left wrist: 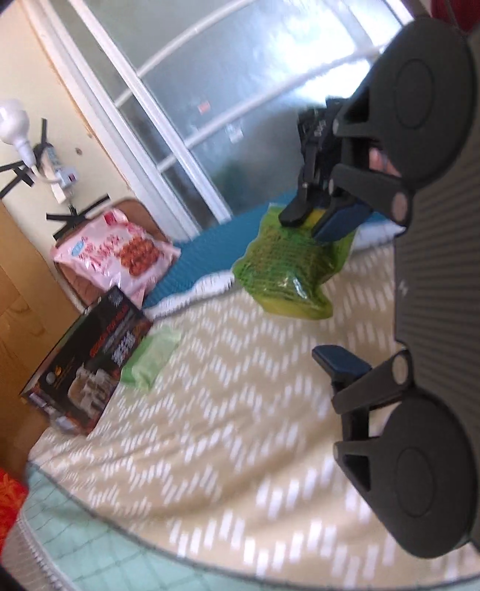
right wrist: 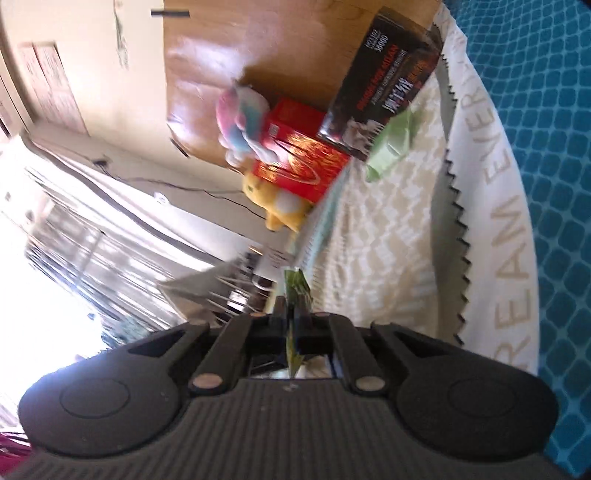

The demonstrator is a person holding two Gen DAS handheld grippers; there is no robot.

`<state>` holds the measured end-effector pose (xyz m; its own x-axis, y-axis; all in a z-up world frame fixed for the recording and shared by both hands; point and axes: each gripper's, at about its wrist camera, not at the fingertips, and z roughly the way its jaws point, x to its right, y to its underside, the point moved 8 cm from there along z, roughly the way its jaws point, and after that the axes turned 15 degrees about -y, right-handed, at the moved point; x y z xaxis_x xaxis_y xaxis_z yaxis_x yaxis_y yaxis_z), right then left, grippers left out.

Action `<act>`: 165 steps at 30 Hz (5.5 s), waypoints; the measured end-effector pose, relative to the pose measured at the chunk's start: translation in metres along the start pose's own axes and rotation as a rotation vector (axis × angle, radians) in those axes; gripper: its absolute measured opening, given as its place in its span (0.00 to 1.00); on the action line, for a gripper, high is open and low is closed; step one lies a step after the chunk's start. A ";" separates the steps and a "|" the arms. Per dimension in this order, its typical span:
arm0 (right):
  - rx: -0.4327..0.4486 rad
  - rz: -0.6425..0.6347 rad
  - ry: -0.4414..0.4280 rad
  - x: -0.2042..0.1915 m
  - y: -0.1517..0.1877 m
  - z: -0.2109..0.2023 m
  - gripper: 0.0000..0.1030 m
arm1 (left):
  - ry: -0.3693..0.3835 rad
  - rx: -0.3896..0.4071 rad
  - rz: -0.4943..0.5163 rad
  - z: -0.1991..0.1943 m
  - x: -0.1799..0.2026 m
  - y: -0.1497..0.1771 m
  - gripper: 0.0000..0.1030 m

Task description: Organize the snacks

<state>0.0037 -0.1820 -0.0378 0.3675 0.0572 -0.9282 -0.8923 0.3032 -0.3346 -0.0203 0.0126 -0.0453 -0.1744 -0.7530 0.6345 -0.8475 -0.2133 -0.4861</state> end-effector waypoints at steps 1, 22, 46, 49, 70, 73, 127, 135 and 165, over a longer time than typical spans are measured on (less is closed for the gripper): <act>0.001 0.006 -0.018 -0.002 -0.003 0.000 0.06 | 0.016 0.001 -0.004 0.001 0.003 -0.001 0.47; 0.033 -0.315 0.231 -0.003 -0.174 0.090 0.06 | -0.220 0.238 0.206 0.033 0.029 -0.199 0.34; 0.200 -0.650 0.608 0.023 -0.226 0.096 0.52 | -0.625 0.455 0.257 0.062 -0.001 -0.244 0.51; 0.135 -0.579 0.554 0.018 -0.188 0.067 0.52 | -0.553 0.455 0.264 0.042 0.005 -0.207 0.51; -0.131 -0.484 0.635 0.038 -0.063 0.066 0.25 | -0.443 0.108 0.174 0.069 -0.005 -0.087 0.40; -0.184 -0.488 0.626 0.032 -0.034 0.063 0.23 | -0.430 0.107 0.188 0.052 0.000 -0.062 0.38; -0.118 -0.332 0.522 0.040 -0.037 0.057 0.25 | -0.400 0.086 0.133 0.039 -0.008 -0.055 0.36; -0.266 -0.361 0.486 0.014 0.018 0.032 0.26 | -0.323 0.005 0.232 0.013 0.011 0.000 0.35; -0.468 -0.640 0.514 -0.009 0.086 0.032 0.56 | -0.228 -0.010 0.260 -0.010 0.023 0.049 0.54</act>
<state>-0.0676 -0.1257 -0.0534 0.7624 -0.4486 -0.4664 -0.6170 -0.2868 -0.7328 -0.0708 -0.0087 -0.0487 -0.2691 -0.9015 0.3389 -0.7946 0.0090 -0.6070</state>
